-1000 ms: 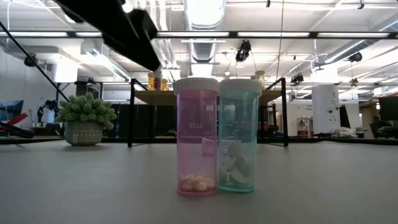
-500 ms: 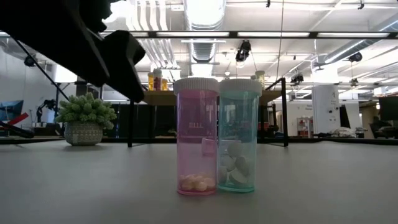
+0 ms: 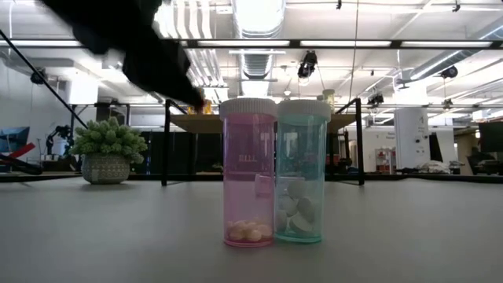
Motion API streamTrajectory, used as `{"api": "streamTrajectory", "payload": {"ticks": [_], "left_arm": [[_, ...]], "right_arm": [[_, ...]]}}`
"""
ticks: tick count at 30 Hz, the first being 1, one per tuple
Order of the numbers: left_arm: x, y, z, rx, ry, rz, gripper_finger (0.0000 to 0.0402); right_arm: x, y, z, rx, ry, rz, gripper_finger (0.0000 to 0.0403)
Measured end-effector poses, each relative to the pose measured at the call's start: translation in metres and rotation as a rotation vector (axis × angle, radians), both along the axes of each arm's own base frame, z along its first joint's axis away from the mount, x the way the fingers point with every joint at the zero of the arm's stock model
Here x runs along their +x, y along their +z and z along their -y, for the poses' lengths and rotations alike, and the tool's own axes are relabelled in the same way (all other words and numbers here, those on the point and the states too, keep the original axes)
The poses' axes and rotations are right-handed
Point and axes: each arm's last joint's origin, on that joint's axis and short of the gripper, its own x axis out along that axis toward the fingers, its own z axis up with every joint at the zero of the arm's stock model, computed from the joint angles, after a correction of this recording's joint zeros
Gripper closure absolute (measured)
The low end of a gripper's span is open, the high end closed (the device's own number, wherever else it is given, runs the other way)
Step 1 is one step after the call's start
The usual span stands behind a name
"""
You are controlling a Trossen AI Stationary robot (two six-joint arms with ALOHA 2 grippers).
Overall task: Pick and place medicine bottles onto shelf by color
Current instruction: Put the small pink pill bottle on the shelf
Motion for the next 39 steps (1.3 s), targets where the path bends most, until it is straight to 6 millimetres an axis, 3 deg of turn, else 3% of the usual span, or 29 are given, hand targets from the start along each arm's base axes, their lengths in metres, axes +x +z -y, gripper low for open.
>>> {"api": "streamTrajectory", "payload": {"ticks": [7,13,21,39], "left_arm": [[0.013,0.02,0.038,-0.108,0.003,0.046,0.0138],[0.029,0.008,0.06,-0.031,0.046,0.042,0.0138],[0.044,-0.007,0.069,0.004,0.07,0.029,0.0138],[0.042,-0.019,0.068,-0.005,0.08,0.003,0.0138]], "right_arm": [[0.0,0.0,0.0,0.0,0.0,0.0,0.0204],[0.0,0.0,0.0,0.0,0.0,0.0,0.0204],[0.0,0.0,0.0,0.0,0.0,0.0,0.0204],[0.0,0.0,0.0,0.0,0.0,0.0,0.0204]]}}
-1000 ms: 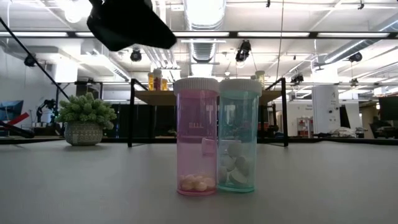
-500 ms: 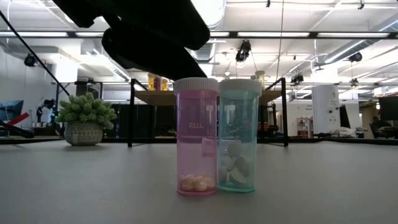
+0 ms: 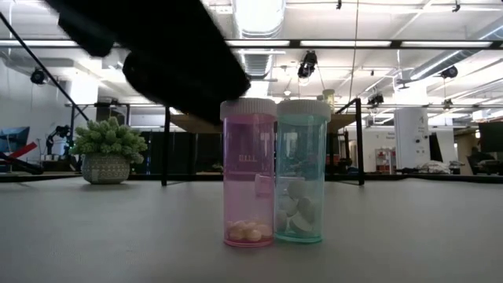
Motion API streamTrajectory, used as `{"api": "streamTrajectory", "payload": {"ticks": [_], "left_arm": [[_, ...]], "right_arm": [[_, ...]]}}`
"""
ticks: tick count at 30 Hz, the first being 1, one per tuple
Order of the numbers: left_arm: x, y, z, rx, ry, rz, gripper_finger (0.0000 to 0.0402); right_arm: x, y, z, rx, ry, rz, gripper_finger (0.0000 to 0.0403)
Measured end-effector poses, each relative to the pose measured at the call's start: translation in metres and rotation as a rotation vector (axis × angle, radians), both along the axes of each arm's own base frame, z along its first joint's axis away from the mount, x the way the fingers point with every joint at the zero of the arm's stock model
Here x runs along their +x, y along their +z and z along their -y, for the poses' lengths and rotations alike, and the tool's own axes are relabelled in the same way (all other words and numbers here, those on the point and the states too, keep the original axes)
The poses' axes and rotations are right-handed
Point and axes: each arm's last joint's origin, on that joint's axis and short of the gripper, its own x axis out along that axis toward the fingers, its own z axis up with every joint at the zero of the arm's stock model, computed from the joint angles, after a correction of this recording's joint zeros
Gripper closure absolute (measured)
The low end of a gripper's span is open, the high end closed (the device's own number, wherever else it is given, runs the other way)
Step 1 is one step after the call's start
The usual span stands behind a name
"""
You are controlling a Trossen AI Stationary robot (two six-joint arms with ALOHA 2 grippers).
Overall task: Pick and place medicine bottles onto shelf by color
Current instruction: Put the small pink pill bottle on the shelf
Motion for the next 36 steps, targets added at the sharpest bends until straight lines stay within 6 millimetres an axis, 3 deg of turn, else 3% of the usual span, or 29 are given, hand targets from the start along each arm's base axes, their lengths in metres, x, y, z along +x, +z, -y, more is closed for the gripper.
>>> {"api": "streamTrajectory", "payload": {"ticks": [7,15,36], "left_arm": [[0.005,-0.013,0.004,-0.004,-0.004,0.0,0.0138],[0.006,-0.015,0.004,-0.004,-0.002,0.002,0.0149],[0.006,-0.015,0.003,-0.002,0.0,0.001,0.0284]], "right_arm": [[0.0,0.0,0.0,0.0,0.001,0.0,0.0204],[0.0,0.0,0.0,0.0,0.0,0.0,0.0204],[0.0,0.0,0.0,0.0,0.0,0.0,0.0204]]}}
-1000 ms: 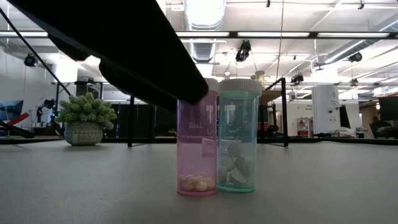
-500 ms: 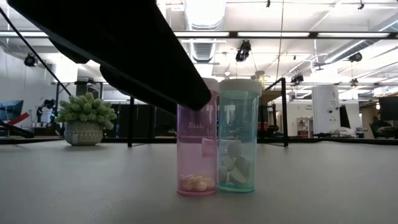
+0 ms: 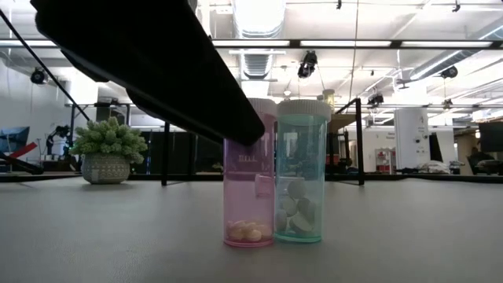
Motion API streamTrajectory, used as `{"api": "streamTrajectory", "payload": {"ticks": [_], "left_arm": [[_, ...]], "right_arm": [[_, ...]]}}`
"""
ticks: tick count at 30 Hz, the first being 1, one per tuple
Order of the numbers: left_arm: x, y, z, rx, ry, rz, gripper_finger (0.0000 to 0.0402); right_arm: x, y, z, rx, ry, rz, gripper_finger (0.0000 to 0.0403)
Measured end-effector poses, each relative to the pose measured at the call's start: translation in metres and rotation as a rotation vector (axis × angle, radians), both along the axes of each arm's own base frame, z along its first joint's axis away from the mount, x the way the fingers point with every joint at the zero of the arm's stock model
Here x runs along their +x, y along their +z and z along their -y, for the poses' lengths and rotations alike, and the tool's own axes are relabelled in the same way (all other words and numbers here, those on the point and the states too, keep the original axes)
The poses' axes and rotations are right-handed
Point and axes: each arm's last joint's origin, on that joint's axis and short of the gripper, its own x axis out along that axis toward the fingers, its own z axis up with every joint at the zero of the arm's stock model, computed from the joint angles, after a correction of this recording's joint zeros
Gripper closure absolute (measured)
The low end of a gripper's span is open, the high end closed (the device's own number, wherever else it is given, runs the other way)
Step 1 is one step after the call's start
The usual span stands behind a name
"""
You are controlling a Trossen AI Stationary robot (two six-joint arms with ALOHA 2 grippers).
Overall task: Pick and place medicine bottles onto shelf by color
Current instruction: Put the small pink pill bottle on the shelf
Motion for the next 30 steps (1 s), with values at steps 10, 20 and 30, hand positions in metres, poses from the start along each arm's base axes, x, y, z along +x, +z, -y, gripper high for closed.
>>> {"api": "streamTrajectory", "payload": {"ticks": [10,20,30], "left_arm": [[0.0,0.001,0.0,0.0,0.002,0.002,0.0312],[-0.011,0.022,-0.011,0.031,0.006,-0.042,0.0314],[-0.015,0.077,-0.049,0.091,0.058,0.066,0.0315]], "right_arm": [[0.0,0.0,0.0,0.0,0.0,0.0,0.0204],[0.0,0.0,0.0,0.0,0.001,0.0,0.0204],[0.0,0.0,0.0,0.0,0.0,0.0,0.0204]]}}
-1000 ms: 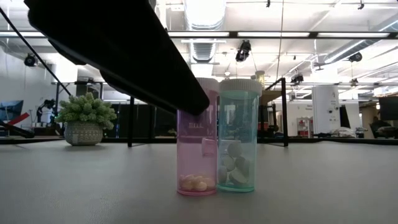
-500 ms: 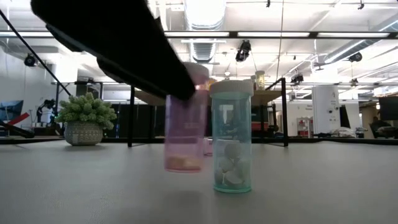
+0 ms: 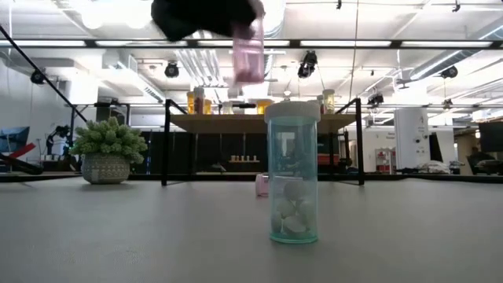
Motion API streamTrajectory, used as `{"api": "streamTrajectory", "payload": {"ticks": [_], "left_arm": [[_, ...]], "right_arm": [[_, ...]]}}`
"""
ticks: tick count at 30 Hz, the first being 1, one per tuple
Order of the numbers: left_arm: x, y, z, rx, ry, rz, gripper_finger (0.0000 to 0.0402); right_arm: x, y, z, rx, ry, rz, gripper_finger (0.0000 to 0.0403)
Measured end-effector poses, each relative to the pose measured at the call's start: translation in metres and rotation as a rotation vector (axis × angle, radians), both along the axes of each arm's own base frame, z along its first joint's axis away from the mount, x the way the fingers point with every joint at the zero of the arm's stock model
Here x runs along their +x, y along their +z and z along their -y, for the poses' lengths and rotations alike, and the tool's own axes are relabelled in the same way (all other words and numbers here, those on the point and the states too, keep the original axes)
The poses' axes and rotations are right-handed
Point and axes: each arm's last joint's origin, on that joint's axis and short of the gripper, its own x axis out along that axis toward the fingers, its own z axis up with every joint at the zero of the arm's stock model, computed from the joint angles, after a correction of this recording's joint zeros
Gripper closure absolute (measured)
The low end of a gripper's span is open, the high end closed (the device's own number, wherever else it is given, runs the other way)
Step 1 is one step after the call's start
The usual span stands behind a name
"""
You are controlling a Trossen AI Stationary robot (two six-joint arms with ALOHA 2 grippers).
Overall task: Pick and place medicine bottles onto shelf by color
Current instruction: Put the small pink pill bottle on the shelf
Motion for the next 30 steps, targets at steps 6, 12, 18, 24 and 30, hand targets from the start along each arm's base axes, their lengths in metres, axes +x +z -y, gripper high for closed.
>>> {"api": "streamTrajectory", "payload": {"ticks": [6,12,18,24,30], "left_arm": [[-0.001,0.045,-0.044,0.119,0.079,0.122,0.0315],[-0.006,0.079,-0.101,0.169,0.212,0.187,0.0315],[-0.008,0.092,-0.161,0.192,0.397,0.203,0.0315],[-0.01,0.094,-0.215,0.21,0.559,0.186,0.0315],[-0.004,0.077,-0.25,0.156,0.562,0.113,0.0315]], "right_arm": [[0.005,0.005,-0.001,0.011,0.0,0.068,0.0204],[0.012,0.013,-0.002,0.032,0.0,0.189,0.0204],[0.016,0.019,-0.003,0.112,-0.059,0.259,0.0204],[0.021,0.022,-0.003,0.139,-0.07,0.314,0.0204],[0.025,0.018,-0.004,0.048,-0.002,0.288,0.0204]]}}
